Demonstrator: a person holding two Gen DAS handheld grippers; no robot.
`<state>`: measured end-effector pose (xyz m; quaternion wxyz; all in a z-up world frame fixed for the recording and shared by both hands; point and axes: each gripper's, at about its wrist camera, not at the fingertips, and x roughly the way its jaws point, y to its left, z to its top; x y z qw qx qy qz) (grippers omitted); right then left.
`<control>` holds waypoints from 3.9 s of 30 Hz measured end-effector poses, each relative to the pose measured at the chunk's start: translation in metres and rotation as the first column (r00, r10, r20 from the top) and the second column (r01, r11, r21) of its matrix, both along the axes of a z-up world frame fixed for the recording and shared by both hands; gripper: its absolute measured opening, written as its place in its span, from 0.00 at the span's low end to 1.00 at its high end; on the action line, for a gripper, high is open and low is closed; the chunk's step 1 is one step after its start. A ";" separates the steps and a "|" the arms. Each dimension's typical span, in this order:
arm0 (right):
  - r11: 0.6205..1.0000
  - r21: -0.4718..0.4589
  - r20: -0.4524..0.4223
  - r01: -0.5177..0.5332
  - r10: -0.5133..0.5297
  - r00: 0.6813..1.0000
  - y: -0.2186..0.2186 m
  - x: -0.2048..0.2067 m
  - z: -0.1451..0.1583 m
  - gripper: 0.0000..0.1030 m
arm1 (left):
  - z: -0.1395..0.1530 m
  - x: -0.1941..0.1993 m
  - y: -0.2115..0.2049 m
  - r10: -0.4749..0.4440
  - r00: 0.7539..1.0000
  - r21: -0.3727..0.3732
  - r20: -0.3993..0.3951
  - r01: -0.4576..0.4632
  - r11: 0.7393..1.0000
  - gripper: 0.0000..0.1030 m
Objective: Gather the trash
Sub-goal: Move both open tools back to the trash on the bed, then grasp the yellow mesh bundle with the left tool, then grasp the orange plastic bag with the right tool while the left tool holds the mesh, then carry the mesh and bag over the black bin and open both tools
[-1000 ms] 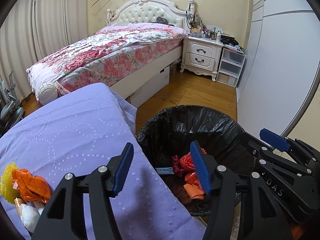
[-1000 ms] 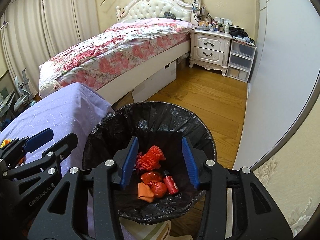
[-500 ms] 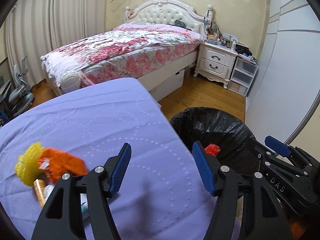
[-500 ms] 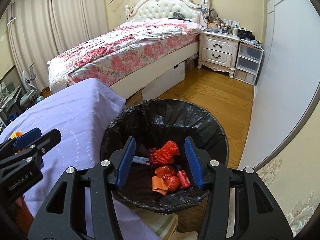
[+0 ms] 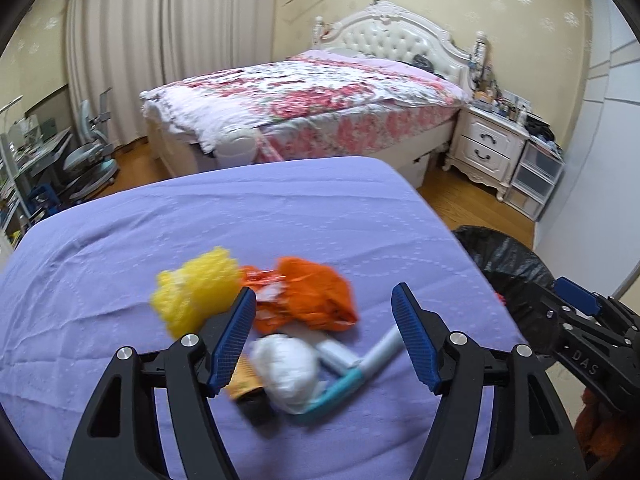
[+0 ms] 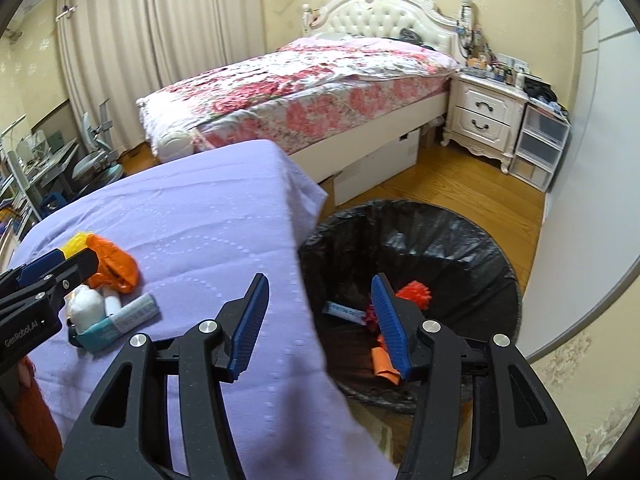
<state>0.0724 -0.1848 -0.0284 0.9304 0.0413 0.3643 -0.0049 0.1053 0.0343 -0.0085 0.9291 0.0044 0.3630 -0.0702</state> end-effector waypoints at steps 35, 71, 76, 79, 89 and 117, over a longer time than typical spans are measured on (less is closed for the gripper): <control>0.967 -0.062 -0.036 -0.246 0.244 0.969 0.126 0.019 0.001 0.57 | -0.032 0.022 0.097 0.063 0.994 -0.026 -0.093 -0.065 0.998 0.40; 0.940 -0.071 -0.147 -0.334 0.321 0.935 0.177 0.063 -0.019 0.60 | -0.024 -0.020 0.212 0.306 0.950 -0.014 -0.066 -0.307 0.952 0.40; 0.944 -0.057 -0.139 -0.325 0.315 0.939 0.172 0.064 -0.018 0.57 | -0.024 -0.021 0.211 0.307 0.950 -0.015 -0.064 -0.308 0.951 0.40; 0.950 -0.049 -0.121 -0.308 0.301 0.946 0.167 0.061 -0.013 0.56 | -0.023 -0.021 0.207 0.300 0.952 -0.019 -0.060 -0.302 0.953 0.40; 0.966 -0.044 -0.048 -0.254 0.252 0.967 0.137 0.036 0.012 0.56 | -0.012 -0.032 0.173 0.243 0.970 -0.042 -0.030 -0.244 0.969 0.40; 0.999 -0.032 0.019 -0.012 0.013 1.000 0.006 -0.038 0.016 0.56 | 0.003 -0.057 -0.003 -0.053 0.998 -0.060 0.029 0.054 0.997 0.40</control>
